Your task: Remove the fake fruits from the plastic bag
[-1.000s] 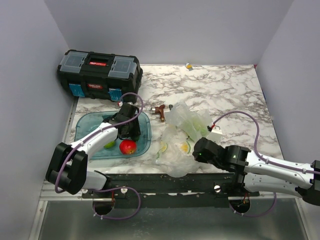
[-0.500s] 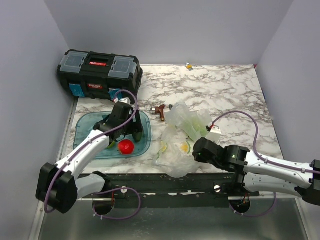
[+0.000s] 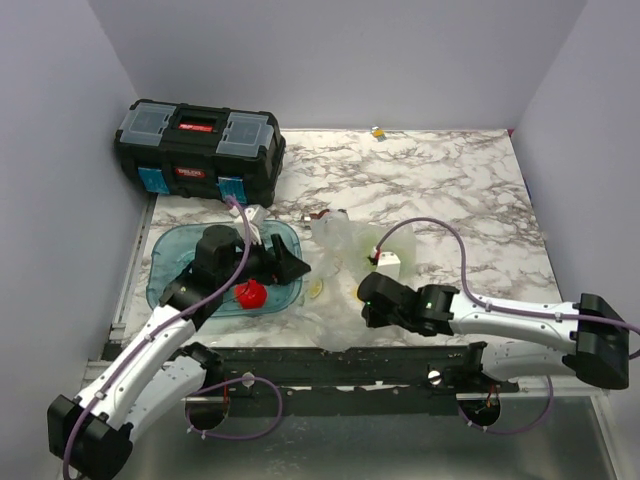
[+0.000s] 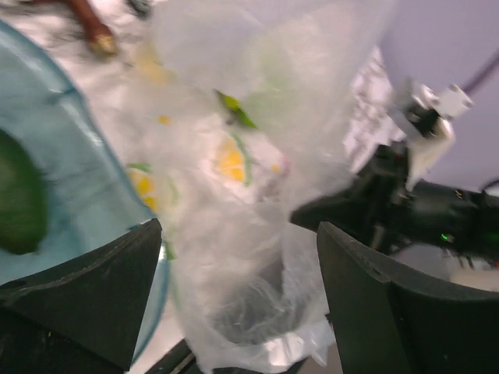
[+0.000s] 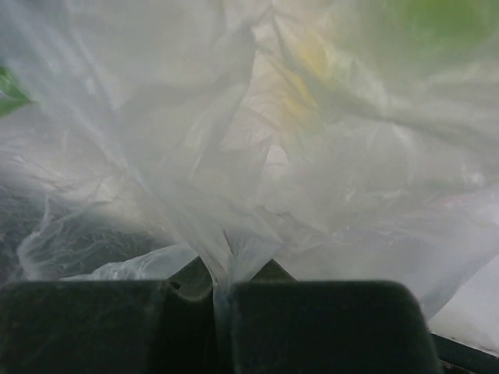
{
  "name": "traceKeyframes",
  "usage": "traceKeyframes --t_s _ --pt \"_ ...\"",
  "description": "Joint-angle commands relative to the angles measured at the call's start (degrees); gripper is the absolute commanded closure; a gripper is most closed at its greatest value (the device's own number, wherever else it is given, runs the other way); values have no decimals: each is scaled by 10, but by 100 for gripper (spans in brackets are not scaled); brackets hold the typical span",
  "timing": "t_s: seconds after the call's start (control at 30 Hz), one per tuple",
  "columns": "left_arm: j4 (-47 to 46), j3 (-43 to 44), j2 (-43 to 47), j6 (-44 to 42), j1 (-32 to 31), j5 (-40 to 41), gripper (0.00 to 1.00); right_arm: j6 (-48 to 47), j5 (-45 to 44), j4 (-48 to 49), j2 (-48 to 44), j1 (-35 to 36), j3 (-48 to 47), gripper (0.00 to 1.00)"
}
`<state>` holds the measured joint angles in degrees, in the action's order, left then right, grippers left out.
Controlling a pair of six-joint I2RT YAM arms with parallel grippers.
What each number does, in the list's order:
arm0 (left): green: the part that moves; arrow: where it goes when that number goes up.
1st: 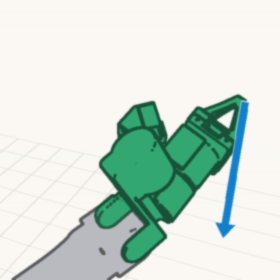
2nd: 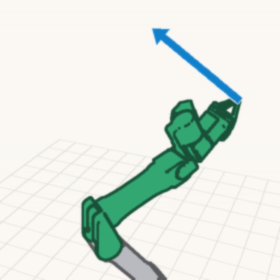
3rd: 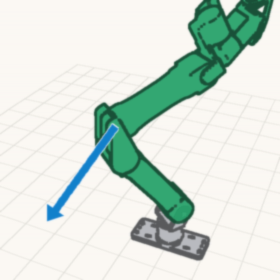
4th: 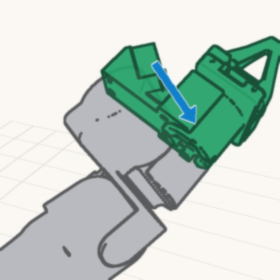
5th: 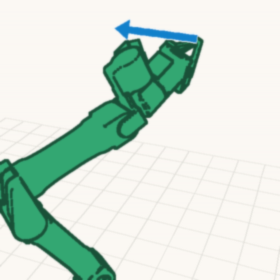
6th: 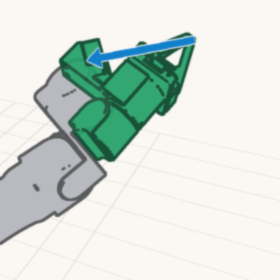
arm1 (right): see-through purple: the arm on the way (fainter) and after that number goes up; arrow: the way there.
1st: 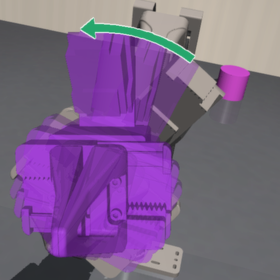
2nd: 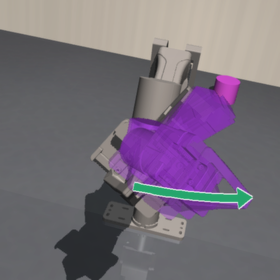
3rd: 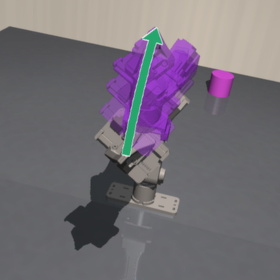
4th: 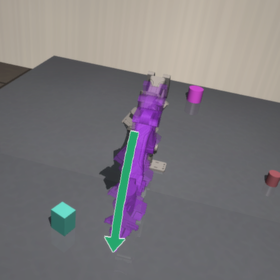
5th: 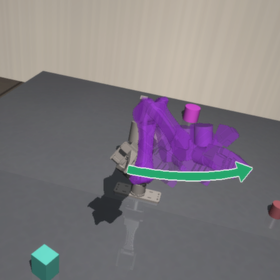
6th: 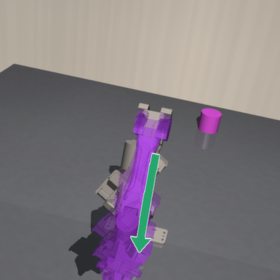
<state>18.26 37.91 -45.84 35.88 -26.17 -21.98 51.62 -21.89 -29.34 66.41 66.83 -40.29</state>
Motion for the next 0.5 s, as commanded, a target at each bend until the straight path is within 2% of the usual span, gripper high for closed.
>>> traceKeyframes --t_s 0.0,0.17,0.3,0.47 --pt "-144 -64 23 61 -66 -85 21 -32 49 58 20 16 -11 99" --pt "-179 -83 -13 78 -148 -44 27 9 43 73 -21 19 12 99" --pt "-205 -76 -74 79 -181 -27 31 98 7 27 -68 19 32 99" --pt "-208 -45 -134 58 -197 -6 35 181 -2 -14 -125 18 60 87"
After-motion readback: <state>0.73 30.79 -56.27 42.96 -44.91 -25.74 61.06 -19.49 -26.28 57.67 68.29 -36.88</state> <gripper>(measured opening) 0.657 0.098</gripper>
